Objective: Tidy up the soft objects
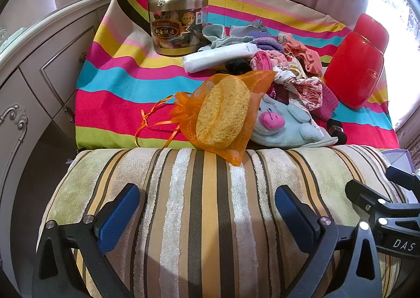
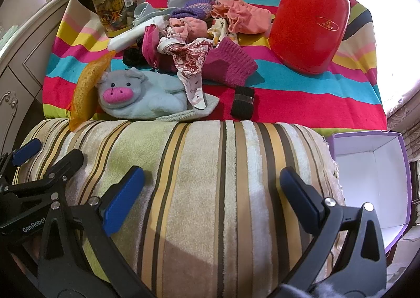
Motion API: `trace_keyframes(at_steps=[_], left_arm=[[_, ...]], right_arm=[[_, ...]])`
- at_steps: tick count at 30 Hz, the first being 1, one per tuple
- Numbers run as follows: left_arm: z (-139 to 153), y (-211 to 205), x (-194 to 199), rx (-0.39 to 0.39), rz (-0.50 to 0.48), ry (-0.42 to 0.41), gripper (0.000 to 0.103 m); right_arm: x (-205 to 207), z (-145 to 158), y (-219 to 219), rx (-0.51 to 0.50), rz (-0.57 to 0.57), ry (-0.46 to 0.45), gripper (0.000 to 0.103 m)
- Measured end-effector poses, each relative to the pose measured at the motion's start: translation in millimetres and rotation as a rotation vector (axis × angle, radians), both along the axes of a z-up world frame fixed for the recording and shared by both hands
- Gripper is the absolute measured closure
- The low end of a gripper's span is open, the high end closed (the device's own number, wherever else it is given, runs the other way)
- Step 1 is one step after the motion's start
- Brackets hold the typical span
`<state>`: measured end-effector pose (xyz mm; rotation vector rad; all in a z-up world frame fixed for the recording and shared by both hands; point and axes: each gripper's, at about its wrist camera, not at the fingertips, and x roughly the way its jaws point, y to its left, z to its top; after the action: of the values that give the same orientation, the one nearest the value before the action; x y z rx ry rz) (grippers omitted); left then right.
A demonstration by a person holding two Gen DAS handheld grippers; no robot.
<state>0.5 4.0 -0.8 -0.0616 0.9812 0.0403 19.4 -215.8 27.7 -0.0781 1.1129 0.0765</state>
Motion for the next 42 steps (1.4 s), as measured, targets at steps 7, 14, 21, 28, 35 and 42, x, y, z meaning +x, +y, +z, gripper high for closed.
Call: trace_keyframes(at_steps=[7,14,21,28,35,42], left_arm=[[-0.3,0.6,-0.2,0.002,0.000,0.000,0.000],[-0.7,0.0,0.1,0.004,0.001,-0.001,0.000],[-1.4,0.9,0.6,0.005,0.001,0.000,0.000],[-1.4,0.3,0.4,0.005,0.002,0.000,0.000],[-1.4,0.2,0.4,0.006,0.002,-0.001,0.000],[-1.5,0.2,0.4,0.006,0.002,-0.001,0.000]], right_arm=[[-0.4,-0.6,-0.3,-0.002,-0.001,-0.014,0.000],[0.1,-0.2,-0.1,0.000,-0.002,-0.018,0.000],[0.4,-0.9,-0.7,0.003,-0.002,-0.019,0.000],[-0.1,-1.0,-0.6,0.003,-0.002,-0.019,0.000],[-0.1,-0.6,-0.4,0.002,-0.002,-0.019,0.000],[0.3,-0.4,-0.5,0.003,-0.002,-0.019,0.000]])
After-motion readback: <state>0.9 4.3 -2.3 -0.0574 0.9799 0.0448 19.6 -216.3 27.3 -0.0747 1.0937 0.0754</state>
